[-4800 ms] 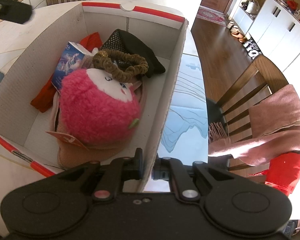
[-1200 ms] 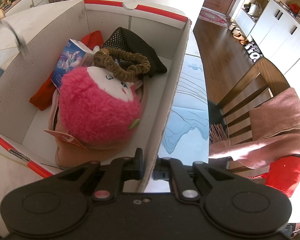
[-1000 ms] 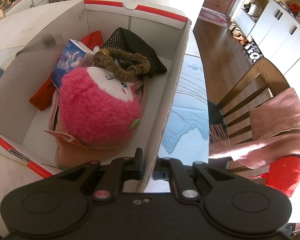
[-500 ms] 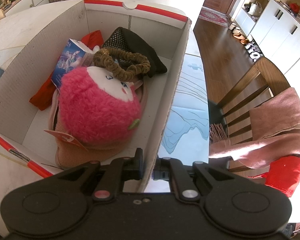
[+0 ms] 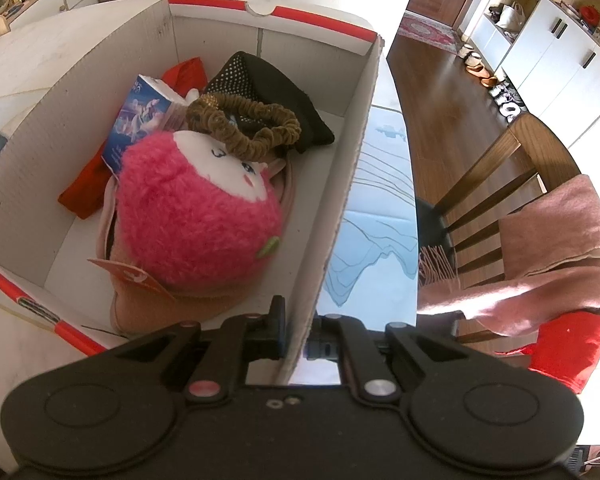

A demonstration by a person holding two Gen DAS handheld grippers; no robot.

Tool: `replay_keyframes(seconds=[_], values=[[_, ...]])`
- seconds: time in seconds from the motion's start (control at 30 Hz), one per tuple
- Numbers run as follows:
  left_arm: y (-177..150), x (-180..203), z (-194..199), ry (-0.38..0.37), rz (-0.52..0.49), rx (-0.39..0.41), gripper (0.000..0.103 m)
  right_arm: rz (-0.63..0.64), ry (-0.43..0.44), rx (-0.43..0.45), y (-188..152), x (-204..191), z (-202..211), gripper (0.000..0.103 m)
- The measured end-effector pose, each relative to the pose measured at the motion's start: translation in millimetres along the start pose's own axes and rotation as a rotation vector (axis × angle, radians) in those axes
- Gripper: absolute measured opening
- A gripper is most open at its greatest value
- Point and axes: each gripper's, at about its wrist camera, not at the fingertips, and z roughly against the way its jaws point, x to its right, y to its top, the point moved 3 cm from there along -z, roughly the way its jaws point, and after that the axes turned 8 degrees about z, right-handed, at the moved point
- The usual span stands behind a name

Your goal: Organize objects

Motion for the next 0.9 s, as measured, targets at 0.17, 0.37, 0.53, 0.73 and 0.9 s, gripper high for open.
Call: replay_keyframes(seconds=[0.17,0.37,0.53,0.73,0.9], values=[[1,18,-21,-0.053,-0.165,-0.038,0.068,0.002,-0.001,-0.009,0,0,0,0.007],[2,27,-51,-0.091,-0.271,-0.087,0.072,-0.005,0.006,-0.019,1,1,-1,0.007],[-1,24,-69,-0.092,-0.334,-0.125,0.072,-0.014,0.001,-0.032,2,0,-3,0.007],[2,21,-84,-0.125,-0.342,-0.142,0.072,-0.026,-0.001,-0.047,2,0,-5,0.007],[2,23,-91,-0.147,-0.358,-0.160,0.049,-0.033,-0.003,-0.054,2,0,-7,0.007]])
